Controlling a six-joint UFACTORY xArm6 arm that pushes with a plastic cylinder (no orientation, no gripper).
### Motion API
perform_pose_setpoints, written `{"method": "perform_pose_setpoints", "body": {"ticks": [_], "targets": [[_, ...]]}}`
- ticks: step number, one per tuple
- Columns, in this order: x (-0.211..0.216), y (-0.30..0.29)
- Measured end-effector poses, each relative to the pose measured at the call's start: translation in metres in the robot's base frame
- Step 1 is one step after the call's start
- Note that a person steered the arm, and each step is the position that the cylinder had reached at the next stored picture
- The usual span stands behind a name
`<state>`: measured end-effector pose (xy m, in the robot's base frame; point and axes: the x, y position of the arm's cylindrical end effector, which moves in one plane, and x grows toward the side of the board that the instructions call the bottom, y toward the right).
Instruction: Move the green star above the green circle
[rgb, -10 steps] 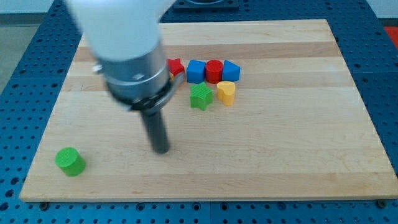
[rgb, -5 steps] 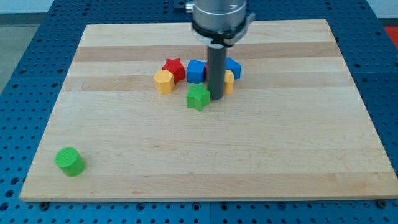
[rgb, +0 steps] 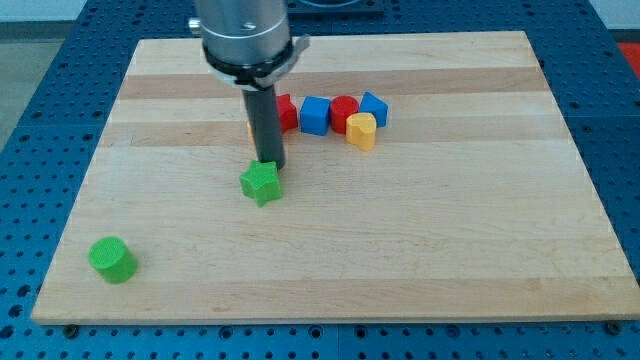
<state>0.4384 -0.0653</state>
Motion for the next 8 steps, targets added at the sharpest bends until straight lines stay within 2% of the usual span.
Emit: {"method": "perform_pose_setpoints", "body": {"ticks": [1, 3, 8], "targets": [[0.002, 0.019], [0.027, 0.017], [0.037, -0.077]]}}
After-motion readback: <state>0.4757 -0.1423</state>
